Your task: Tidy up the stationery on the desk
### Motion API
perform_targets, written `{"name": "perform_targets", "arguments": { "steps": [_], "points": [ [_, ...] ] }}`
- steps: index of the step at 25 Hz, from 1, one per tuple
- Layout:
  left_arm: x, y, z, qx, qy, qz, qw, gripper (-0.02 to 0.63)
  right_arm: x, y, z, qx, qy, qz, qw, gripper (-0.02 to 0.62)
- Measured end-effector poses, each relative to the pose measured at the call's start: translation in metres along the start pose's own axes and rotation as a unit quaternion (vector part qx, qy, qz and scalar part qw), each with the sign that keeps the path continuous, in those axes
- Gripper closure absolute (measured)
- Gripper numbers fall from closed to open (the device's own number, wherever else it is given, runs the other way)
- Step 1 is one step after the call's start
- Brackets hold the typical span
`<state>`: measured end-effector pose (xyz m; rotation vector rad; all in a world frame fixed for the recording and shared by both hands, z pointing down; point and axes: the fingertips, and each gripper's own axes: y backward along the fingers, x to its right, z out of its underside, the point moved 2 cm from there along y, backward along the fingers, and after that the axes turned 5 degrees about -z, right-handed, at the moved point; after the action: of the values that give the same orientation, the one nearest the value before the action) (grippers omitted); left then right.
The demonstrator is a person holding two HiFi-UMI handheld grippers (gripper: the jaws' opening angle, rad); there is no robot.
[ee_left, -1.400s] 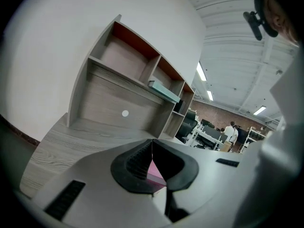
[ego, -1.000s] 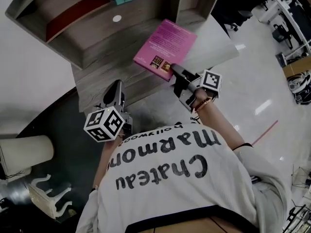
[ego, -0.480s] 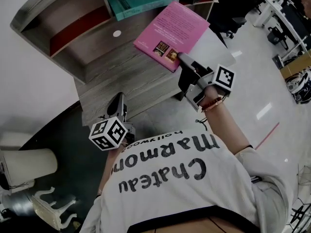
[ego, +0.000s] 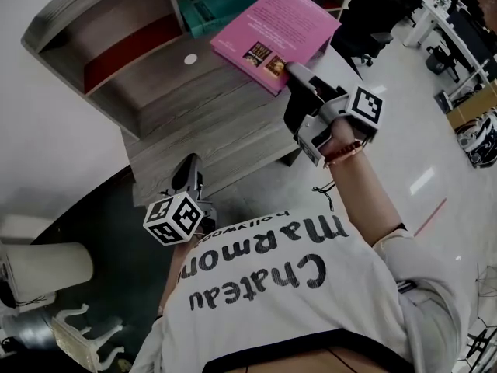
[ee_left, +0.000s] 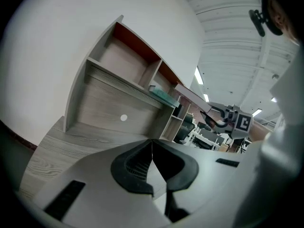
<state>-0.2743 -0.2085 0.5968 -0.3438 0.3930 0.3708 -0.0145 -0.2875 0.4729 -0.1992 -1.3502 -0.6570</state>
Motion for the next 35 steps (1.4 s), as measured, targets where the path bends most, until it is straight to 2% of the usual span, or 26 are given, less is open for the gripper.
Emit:
{"name": "perform_targets", "arguments": {
  "steps": [3, 6, 8, 11, 13, 17, 19, 23, 27, 35],
  "points": [
    [0.000, 0.010, -0.006, 0.003, 0.003, -0.006, 1.0000, 0.589, -0.015, -0.013, -0.004, 0.011, -0.006, 0.004, 1.000, 0.442],
    [-0.001, 0.007, -0.054, -0.002, 0.000, -0.013, 0.9999, 0.589, -0.050, -0.059, -0.021, 0.031, -0.027, 0.009, 0.999, 0.442],
    [-0.002, 0.006, -0.070, -0.003, 0.001, -0.016, 0.9999, 0.589, -0.062, -0.080, -0.028, 0.042, -0.030, 0.014, 0.999, 0.442],
    [0.001, 0.014, -0.054, 0.001, 0.004, -0.021, 0.9998, 0.589, -0.058, -0.081, -0.025, 0.053, -0.035, 0.027, 0.998, 0.442],
    [-0.004, 0.013, -0.047, 0.003, 0.008, -0.026, 0.9996, 0.589, -0.047, -0.086, -0.023, 0.064, -0.047, 0.051, 0.996, 0.442],
    [-0.033, -0.021, -0.097, 0.005, 0.016, -0.041, 0.9990, 0.589, -0.043, -0.159, -0.045, 0.092, -0.059, 0.065, 0.992, 0.440],
    [-0.034, -0.023, -0.107, 0.012, 0.021, -0.051, 0.9984, 0.589, -0.042, -0.174, -0.050, 0.100, -0.063, 0.079, 0.990, 0.440],
    [-0.024, -0.011, -0.103, 0.016, 0.033, -0.065, 0.9972, 0.589, -0.047, -0.170, -0.050, 0.113, -0.067, 0.101, 0.986, 0.440],
    [-0.024, -0.021, -0.103, 0.023, 0.046, -0.077, 0.9957, 0.589, -0.044, -0.183, -0.051, 0.118, -0.072, 0.114, 0.984, 0.440],
    [-0.014, -0.018, -0.083, 0.034, 0.065, -0.101, 0.9922, 0.589, -0.045, -0.183, -0.053, 0.118, -0.071, 0.114, 0.984, 0.440]
  ]
}}
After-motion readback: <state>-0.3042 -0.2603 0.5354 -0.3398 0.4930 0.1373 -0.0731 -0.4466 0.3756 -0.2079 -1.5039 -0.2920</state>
